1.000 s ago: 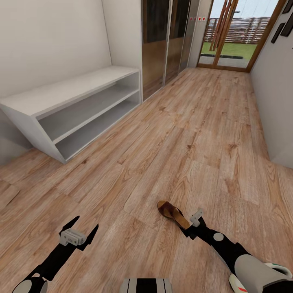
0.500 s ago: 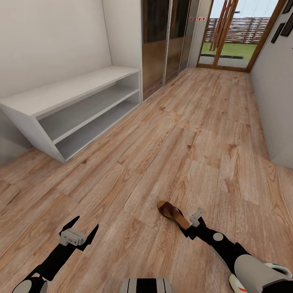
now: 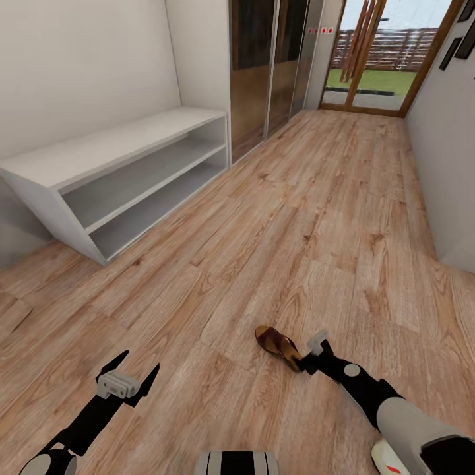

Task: Pick up the two gym shoes and the two sandals from the corridor floor and place them onto the hallstand (shoe rack) in the corridor, making sure they are on the rack and not on the floor. Arrange them so the two gym shoes are next to each other and the two sandals are next to each other.

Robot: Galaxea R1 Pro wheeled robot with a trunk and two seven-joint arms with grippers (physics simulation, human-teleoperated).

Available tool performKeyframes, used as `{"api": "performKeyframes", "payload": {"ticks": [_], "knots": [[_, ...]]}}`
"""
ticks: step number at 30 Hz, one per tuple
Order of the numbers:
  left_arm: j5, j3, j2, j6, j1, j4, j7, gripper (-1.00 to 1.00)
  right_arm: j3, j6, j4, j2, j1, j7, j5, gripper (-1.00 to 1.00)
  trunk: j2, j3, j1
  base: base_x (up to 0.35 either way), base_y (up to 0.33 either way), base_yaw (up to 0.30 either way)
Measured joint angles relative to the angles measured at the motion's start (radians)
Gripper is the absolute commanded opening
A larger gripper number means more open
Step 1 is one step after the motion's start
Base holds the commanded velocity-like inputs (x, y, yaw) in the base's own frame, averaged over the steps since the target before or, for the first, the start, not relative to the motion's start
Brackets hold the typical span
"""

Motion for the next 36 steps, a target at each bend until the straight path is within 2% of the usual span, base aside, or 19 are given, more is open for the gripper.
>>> {"api": "performKeyframes", "payload": {"ticks": [4,13,36], "knots": [[0.0,0.0,0.0,0.0,0.0,0.0,0.0,1.0,0.0,-0.002,0.008,-0.011,-0.016,0.0,0.001,1.0,0.0,0.0,0.0,0.0,0.0,0.0],[0.0,0.0,0.0,-0.001,0.0,0.0,0.0,1.0,0.0,-0.012,0.01,-0.018,-0.02,0.0,-0.001,1.0,0.0,0.0,0.0,0.0,0.0,0.0],[0.0,-0.001,0.0,-0.001,0.0,0.0,0.0,1.0,0.003,-0.014,0.013,-0.013,-0.017,0.0,0.002,1.0,0.0,0.0,0.0,0.0,0.0,0.0]]}}
